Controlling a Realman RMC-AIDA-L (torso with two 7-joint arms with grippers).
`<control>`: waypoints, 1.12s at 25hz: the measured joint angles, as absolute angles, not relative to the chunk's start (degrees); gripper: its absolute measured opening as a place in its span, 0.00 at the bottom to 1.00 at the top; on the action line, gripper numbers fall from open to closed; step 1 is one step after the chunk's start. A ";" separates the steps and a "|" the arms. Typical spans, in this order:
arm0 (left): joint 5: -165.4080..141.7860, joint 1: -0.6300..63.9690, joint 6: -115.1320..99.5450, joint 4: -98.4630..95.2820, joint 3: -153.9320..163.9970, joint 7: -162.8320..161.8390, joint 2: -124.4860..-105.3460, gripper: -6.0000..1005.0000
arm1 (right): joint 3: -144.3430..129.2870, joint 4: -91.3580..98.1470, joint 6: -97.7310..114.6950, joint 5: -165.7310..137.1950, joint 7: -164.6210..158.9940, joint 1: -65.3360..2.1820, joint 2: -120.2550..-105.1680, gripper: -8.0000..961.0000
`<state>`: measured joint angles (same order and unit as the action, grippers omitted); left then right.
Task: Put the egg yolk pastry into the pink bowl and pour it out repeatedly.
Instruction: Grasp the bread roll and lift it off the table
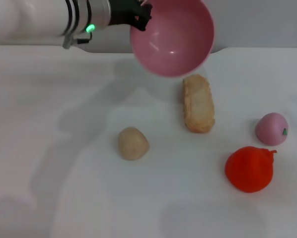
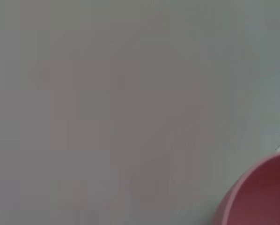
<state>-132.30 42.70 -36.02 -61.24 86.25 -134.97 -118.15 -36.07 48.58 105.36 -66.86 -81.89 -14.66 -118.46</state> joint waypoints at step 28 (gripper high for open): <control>-138.38 49.03 -49.96 -58.18 69.75 -139.79 -117.81 0.05 | -78.03 72.15 82.96 -121.73 -132.95 -37.65 -118.82 0.66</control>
